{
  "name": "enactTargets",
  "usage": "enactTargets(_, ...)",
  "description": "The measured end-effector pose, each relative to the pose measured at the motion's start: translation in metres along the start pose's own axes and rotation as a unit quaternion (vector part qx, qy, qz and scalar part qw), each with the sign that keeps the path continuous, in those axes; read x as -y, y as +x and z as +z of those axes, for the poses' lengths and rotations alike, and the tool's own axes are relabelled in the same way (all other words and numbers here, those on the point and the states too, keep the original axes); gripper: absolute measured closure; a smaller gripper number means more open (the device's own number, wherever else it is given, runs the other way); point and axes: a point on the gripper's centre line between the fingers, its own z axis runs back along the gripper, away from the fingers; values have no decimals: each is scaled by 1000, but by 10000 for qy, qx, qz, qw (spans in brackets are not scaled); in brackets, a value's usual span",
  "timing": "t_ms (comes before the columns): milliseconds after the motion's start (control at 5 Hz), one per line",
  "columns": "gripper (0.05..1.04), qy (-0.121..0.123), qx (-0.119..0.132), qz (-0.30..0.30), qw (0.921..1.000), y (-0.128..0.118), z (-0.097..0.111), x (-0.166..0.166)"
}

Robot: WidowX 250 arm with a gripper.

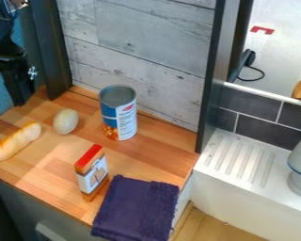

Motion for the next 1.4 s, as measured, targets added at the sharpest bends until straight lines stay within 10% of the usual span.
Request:
enactTargets(800,82,-82,-664,-646,9957,23,-82,30)
enactTargets(1400,82,-272,-677,-1089,9914,34,-116,65)
